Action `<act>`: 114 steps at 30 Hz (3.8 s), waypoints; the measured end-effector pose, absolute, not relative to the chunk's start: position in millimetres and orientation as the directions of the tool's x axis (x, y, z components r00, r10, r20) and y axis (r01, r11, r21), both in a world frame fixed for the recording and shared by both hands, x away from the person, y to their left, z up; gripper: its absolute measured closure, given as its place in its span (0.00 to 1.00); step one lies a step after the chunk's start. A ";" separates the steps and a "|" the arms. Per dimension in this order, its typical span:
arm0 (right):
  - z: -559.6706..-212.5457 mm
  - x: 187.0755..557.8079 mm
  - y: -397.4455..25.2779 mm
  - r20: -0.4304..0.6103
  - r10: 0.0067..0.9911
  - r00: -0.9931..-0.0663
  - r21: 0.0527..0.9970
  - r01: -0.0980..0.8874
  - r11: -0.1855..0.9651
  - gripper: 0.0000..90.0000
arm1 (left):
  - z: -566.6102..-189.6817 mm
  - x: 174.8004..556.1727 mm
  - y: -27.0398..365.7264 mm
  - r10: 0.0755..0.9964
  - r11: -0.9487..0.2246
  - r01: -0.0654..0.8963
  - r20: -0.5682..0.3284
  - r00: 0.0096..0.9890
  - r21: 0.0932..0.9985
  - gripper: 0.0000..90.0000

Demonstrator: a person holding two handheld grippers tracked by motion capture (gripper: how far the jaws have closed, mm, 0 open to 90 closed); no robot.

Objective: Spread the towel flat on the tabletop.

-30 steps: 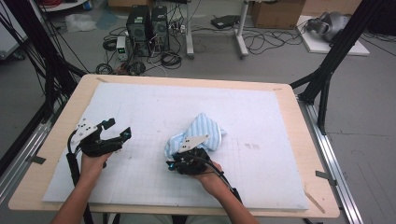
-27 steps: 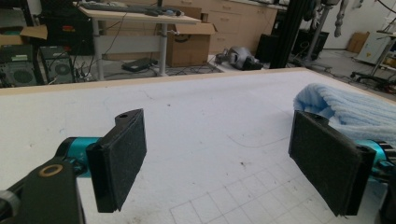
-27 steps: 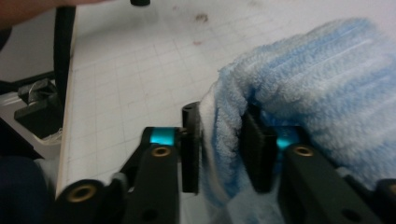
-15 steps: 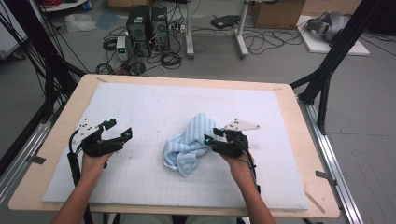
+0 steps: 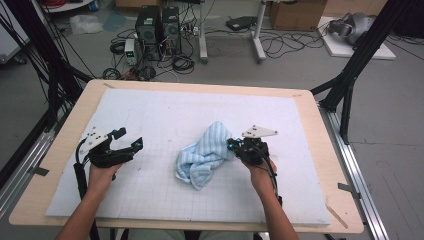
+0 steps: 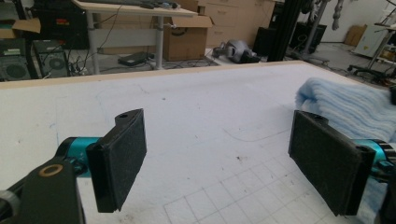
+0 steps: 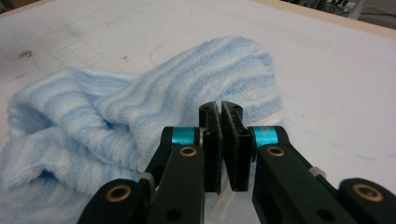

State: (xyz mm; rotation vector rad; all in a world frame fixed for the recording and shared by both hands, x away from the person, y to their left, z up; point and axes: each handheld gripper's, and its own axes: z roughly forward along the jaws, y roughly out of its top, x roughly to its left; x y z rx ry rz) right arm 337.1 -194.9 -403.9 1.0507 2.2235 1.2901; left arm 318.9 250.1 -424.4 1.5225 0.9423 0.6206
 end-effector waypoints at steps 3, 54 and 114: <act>-398.4 324.0 -210.3 0.044 0.756 -0.653 0.859 0.411 0.304 0.97 | -425.0 318.7 249.1 0.837 0.002 0.221 -0.123 0.533 0.975 0.22; -386.2 356.0 -219.6 0.053 0.843 -0.535 0.778 0.551 0.301 0.47 | -426.7 319.4 244.0 0.817 0.002 0.229 -0.133 0.561 0.973 0.23; -399.5 332.4 -219.9 -0.076 0.845 -0.529 0.755 0.523 0.395 0.95 | -424.5 321.8 232.2 0.794 0.000 0.266 -0.162 0.586 0.964 0.31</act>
